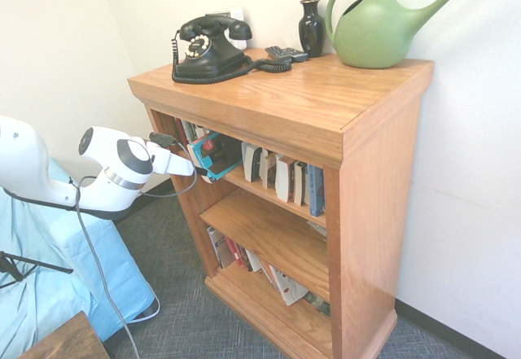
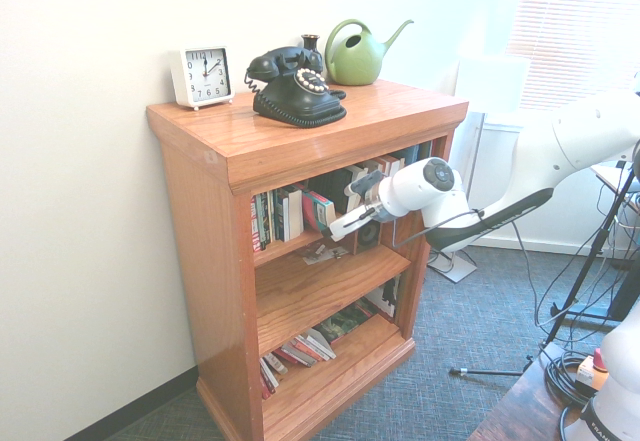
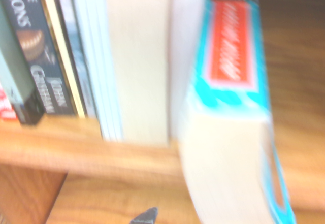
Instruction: Organize the shelf
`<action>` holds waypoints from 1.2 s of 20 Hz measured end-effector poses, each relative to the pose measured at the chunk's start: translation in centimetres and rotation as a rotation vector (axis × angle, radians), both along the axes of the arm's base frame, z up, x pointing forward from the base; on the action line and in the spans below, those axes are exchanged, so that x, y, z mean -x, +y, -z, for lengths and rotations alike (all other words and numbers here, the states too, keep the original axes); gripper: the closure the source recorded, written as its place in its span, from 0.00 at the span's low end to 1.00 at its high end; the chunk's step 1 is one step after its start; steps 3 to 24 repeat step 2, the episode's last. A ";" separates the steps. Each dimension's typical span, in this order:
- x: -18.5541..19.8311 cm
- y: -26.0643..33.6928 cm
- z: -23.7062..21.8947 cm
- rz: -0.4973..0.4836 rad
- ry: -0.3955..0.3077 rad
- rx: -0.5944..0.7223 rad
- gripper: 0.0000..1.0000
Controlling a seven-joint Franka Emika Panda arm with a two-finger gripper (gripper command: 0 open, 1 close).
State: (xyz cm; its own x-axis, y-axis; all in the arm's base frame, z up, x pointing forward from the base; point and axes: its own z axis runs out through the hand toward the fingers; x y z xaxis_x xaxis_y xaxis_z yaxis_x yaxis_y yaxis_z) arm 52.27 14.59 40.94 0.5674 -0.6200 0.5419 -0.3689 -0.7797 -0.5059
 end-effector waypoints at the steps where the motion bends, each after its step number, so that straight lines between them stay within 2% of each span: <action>1: 1.0 -0.6 0.4 0.001 0.006 -0.005 0.00; 2: 1.9 -1.1 0.8 0.003 0.013 -0.009 0.00; 24: 1.9 -1.1 0.8 0.003 0.013 -0.009 0.00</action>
